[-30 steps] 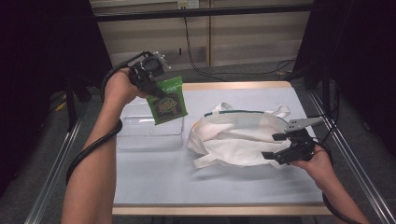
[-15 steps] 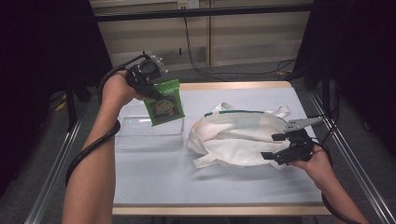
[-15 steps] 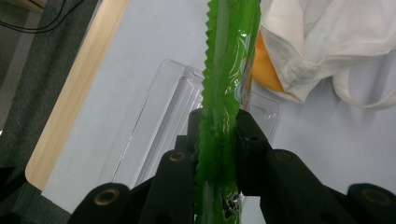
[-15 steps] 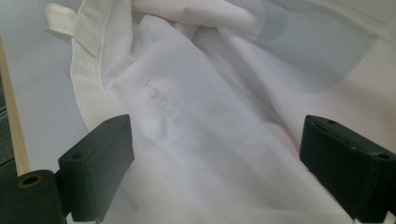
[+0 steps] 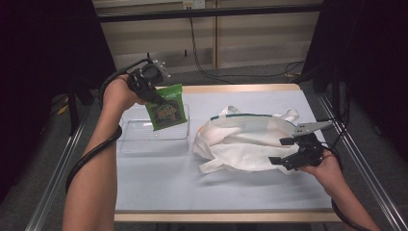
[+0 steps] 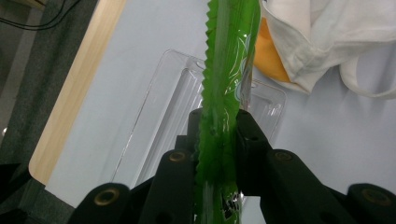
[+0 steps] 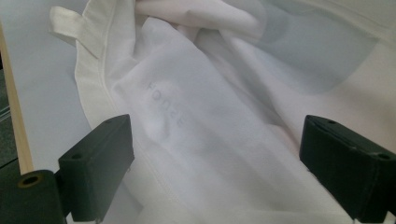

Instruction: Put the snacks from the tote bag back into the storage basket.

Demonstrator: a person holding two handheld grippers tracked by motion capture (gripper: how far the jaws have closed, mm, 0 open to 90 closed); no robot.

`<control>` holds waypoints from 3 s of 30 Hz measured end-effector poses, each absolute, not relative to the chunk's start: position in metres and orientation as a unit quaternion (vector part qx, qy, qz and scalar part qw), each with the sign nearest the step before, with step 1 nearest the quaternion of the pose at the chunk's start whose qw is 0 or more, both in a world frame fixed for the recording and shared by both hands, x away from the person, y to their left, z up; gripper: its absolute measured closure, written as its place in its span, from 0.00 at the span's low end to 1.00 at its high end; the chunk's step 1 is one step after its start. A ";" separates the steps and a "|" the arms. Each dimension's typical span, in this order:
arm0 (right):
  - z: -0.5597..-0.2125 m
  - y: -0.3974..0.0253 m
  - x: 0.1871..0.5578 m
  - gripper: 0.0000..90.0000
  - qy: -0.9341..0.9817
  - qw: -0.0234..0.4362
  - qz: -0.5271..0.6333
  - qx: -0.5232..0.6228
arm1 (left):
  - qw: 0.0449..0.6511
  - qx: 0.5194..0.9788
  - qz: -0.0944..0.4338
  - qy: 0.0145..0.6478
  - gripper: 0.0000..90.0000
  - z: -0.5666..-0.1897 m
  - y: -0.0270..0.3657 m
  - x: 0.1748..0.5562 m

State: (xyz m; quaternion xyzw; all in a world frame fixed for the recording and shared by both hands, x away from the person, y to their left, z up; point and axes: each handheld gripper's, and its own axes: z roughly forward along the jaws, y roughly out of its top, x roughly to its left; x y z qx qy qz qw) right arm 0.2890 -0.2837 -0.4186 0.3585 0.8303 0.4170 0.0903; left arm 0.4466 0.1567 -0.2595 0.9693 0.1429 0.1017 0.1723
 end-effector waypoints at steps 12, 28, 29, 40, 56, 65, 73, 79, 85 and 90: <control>-0.418 -0.284 0.289 0.10 0.827 0.088 0.422 0.361 | 0.159 0.974 0.086 0.140 0.88 -0.269 0.161 0.448; -0.418 -0.282 0.289 0.10 0.831 0.090 0.419 0.355 | 0.139 0.980 0.071 0.122 0.87 -0.291 0.161 0.448; -0.418 -0.282 0.289 0.10 0.830 0.090 0.420 0.355 | 0.136 0.981 0.070 0.118 0.87 -0.292 0.162 0.449; -0.418 -0.283 0.288 0.10 0.831 0.093 0.419 0.354 | 0.141 0.982 0.063 0.108 0.86 -0.310 0.159 0.448; -0.417 -0.282 0.288 0.10 0.833 0.095 0.416 0.353 | 0.144 0.982 0.047 0.114 0.83 -0.334 0.159 0.446; -0.418 -0.281 0.289 0.10 0.833 0.092 0.415 0.354 | 0.145 0.983 0.039 0.102 0.80 -0.342 0.158 0.446; -0.418 -0.281 0.289 0.10 0.834 0.094 0.416 0.351 | 0.159 0.978 0.036 0.126 0.75 -0.347 0.158 0.444; -0.418 -0.281 0.288 0.10 0.833 0.093 0.416 0.352 | 0.174 0.972 0.025 0.155 0.65 -0.350 0.160 0.444; -0.417 -0.280 0.288 0.10 0.833 0.094 0.417 0.351 | 0.173 0.971 0.021 0.165 0.48 -0.346 0.162 0.447; -0.416 -0.279 0.289 0.10 0.834 0.093 0.417 0.350 | 0.191 0.962 0.018 0.196 0.36 -0.345 0.167 0.445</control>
